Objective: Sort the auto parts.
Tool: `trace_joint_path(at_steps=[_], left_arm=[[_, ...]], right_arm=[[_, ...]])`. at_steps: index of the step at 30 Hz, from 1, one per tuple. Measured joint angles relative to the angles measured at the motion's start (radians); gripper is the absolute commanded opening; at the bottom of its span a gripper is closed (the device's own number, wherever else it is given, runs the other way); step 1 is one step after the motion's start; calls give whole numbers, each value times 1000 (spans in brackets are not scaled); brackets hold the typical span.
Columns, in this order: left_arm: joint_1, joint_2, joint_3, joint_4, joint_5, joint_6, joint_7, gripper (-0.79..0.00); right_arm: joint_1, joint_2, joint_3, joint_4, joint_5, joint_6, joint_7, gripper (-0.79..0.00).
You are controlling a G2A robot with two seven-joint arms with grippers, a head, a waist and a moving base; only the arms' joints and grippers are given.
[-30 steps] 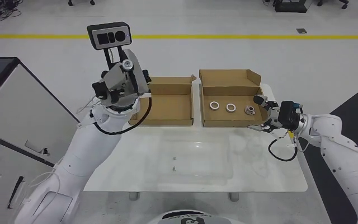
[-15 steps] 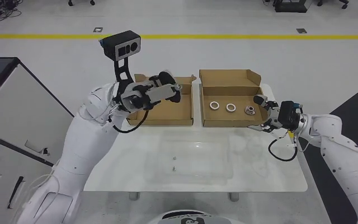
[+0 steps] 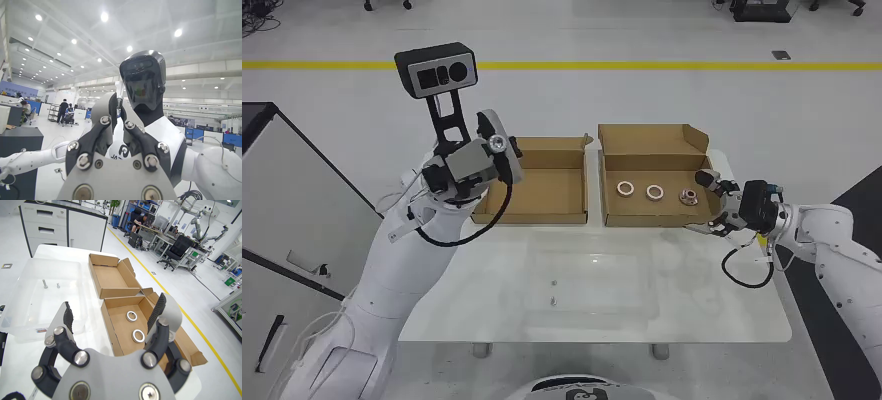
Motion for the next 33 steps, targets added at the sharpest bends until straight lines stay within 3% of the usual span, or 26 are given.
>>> trace_joint_path(at_steps=[15, 25, 33], left_arm=[[24, -1, -47, 42, 369, -13, 14, -785], [21, -17, -6, -19, 46, 4, -4, -785], [20, -24, -27, -23, 43, 28, -28, -785]], right_arm=[[0, 0, 0, 0, 0, 0, 0, 0], [0, 0, 0, 0, 0, 0, 0, 0], [0, 0, 0, 0, 0, 0, 0, 0]])
